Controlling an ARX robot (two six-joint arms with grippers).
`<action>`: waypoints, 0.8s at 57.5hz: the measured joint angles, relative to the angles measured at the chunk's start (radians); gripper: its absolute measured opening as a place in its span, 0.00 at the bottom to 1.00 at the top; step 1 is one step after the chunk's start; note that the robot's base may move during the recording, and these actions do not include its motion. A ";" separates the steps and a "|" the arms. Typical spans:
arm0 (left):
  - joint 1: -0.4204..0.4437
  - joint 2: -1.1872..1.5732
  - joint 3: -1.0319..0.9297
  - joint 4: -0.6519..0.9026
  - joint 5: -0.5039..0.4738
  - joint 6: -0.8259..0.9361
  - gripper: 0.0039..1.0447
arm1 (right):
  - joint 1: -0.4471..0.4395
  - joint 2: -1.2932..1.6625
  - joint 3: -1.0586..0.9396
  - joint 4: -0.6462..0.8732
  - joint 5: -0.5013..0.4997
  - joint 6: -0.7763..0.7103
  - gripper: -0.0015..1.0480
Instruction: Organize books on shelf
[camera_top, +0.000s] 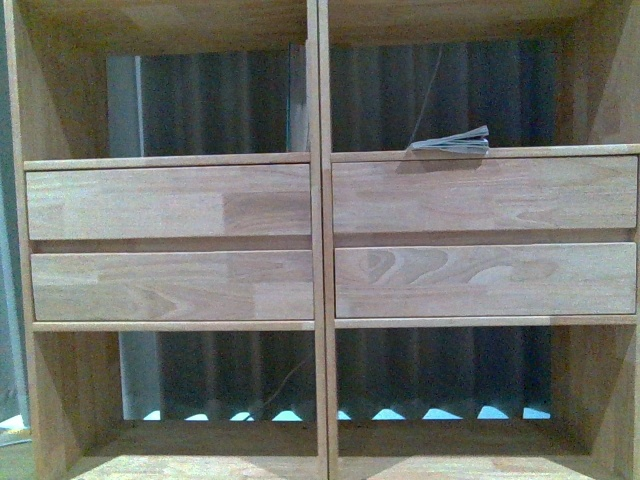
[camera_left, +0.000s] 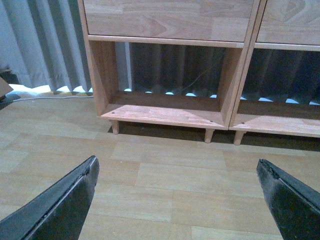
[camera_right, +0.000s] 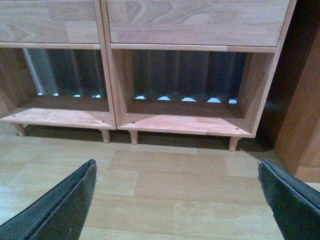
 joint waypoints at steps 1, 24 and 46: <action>0.000 0.000 0.000 0.000 0.000 0.000 0.93 | 0.000 0.000 0.000 0.000 0.000 0.000 0.93; 0.000 0.000 0.000 0.000 0.000 0.000 0.93 | 0.000 0.000 0.000 0.000 0.000 0.000 0.93; 0.000 0.000 0.000 0.000 0.000 0.000 0.93 | 0.000 0.000 0.000 0.000 0.000 0.000 0.93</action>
